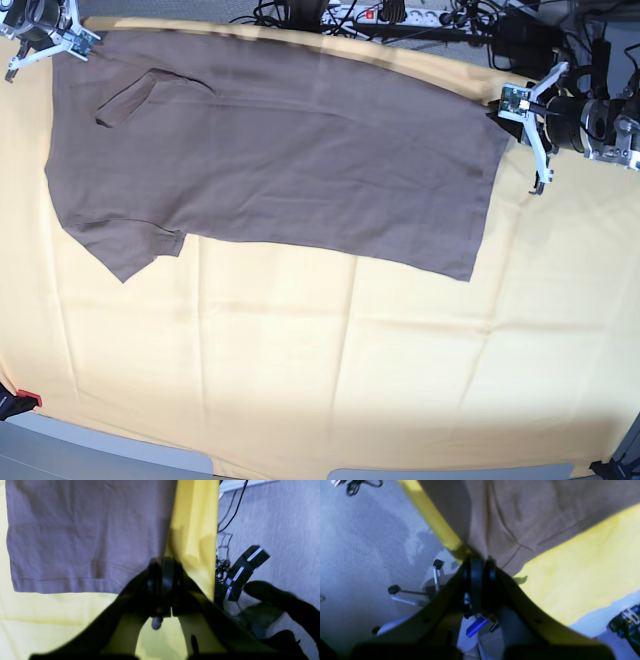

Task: Fold the T-shirt properly
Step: 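Pull the shirt further toward the arms with both grippers, then move the left gripper to the hem corner on the opposite edge and grasp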

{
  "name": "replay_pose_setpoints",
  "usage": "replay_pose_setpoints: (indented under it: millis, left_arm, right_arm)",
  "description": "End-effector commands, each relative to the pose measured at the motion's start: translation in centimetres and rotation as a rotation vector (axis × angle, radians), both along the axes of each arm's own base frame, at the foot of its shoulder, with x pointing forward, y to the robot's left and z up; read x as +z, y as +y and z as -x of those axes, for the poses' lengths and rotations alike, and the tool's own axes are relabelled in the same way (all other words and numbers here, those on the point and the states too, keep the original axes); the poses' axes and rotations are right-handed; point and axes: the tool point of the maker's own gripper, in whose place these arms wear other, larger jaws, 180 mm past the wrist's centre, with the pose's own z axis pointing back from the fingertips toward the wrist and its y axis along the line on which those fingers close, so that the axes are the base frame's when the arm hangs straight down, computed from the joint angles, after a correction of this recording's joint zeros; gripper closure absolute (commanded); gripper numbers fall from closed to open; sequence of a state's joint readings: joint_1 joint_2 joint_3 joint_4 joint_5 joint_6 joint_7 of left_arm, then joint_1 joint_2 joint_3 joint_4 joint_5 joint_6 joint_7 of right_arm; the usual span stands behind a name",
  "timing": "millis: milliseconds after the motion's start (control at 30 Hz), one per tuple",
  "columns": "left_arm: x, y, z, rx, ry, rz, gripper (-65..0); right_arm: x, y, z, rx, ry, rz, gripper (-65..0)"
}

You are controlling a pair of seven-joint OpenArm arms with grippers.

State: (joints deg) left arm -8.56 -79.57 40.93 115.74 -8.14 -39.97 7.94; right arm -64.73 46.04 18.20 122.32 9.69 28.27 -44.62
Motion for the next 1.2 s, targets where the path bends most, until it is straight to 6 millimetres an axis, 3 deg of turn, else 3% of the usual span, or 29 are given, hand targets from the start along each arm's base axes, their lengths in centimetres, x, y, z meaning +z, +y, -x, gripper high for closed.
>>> replay_pose_setpoints:
  millis: [0, 133, 200, 367, 567, 767, 900, 1033, 1167]
  left_arm:
    - [0.8, 0.3, -0.2, 0.009, -0.003, 0.000, -0.3]
    - [0.5, 0.9, -0.2, 0.042, 0.012, -0.037, -25.3]
    - [0.3, 1.4, -0.1, 0.058, 0.019, -0.086, -31.2]
    - [0.9, 2.2, 0.6, 0.041, 0.008, -0.184, -31.4]
    - [2.0, 2.2, 1.4, 0.001, -0.003, -0.206, -31.4]
    - [2.2, 3.0, 0.5, 0.012, -0.033, -0.247, -31.4]
    - [2.7, 2.5, -1.3, 0.075, -0.106, -0.220, -31.3]
    - [3.6, 0.8, -3.8, 0.188, -0.157, -0.111, -31.3]
    - [4.5, 0.6, -8.3, 0.389, -0.153, 0.044, -31.2]
  right_arm:
    - [0.5, -0.6, -0.3, 0.007, -0.007, 0.033, 0.0]
    - [0.5, -0.6, -0.3, 0.008, -0.005, 0.035, -28.1]
    - [0.5, -0.8, -0.2, 0.005, -0.001, 0.044, -36.9]
    - [1.0, -0.3, -0.7, 0.016, -0.017, 0.048, -37.7]
    - [3.9, 0.9, -3.3, 0.024, -0.134, 0.073, -37.7]
    - [6.7, -0.7, -5.7, -0.007, -0.238, 0.110, -37.7]
    - [8.3, -1.6, -7.0, -0.067, -0.306, 0.088, -37.7]
    - [10.0, -1.7, -8.8, -0.116, -0.412, 0.029, -37.7]
    - [10.6, -2.1, -9.6, -0.144, -0.455, 0.038, -37.7]
